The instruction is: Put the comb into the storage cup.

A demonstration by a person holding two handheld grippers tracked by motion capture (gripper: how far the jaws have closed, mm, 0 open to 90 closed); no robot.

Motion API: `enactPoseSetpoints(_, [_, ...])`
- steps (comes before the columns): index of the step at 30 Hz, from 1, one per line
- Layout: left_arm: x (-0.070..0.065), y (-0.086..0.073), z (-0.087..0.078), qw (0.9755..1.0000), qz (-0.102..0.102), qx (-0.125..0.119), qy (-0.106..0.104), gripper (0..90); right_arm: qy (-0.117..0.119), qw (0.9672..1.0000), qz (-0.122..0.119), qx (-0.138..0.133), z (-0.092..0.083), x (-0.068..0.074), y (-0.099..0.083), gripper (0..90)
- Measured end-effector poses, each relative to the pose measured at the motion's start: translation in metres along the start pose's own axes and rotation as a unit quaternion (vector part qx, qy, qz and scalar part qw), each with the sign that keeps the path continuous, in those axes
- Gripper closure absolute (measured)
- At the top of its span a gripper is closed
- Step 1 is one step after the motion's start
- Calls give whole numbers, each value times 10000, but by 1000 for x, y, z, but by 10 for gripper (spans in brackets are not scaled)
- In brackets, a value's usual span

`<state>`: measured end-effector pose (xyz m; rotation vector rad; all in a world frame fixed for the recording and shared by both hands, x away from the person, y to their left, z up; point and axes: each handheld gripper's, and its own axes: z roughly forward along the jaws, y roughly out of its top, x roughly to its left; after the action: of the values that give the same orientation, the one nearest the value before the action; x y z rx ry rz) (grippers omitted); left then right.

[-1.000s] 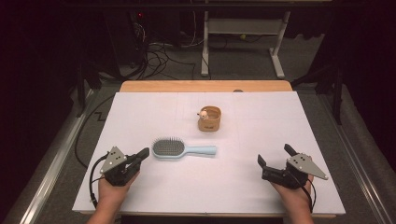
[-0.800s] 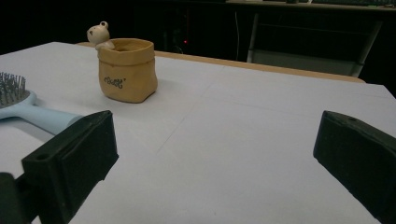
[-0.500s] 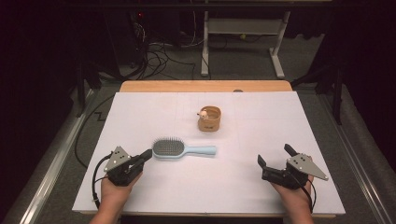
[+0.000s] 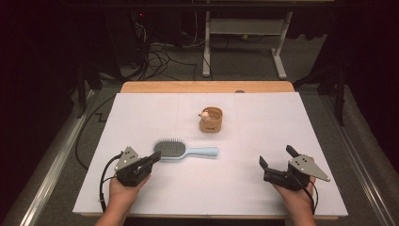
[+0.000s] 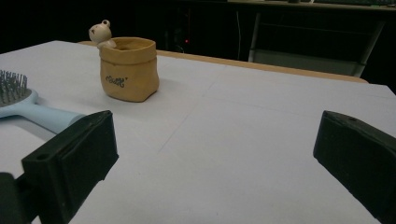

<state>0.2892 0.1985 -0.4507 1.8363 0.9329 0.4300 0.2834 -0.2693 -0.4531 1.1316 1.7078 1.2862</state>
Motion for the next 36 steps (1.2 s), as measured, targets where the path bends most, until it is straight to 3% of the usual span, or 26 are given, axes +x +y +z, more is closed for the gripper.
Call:
enactPoseSetpoints(7, [-5,4,7,10000,-72,14,-56,900,8,10000,-7,8,0,1,0,3])
enactPoseSetpoints(11, [-11,8,17,9999,0,139,-2,900,18,10000,9,19,1,1,0,2])
enactPoseSetpoints(18, [-27,29,52,9993,110,357,13,900,24,10000,45,-2,-1,0,-1,3])
enactPoseSetpoints(22, [-35,43,74,9981,183,573,133,900,28,10000,90,-10,-1,-2,-1,3])
enactPoseSetpoints(25, [-40,50,91,9961,236,804,267,900,35,9999,101,-7,-1,-2,-1,3])
enactPoseSetpoints(30, [-48,55,115,9893,364,1308,530,900,43,9999,117,-16,-1,-3,-1,3])
enactPoseSetpoints(36, [-51,58,133,9818,495,1648,807,900,53,9999,124,-28,-2,-3,-1,3])
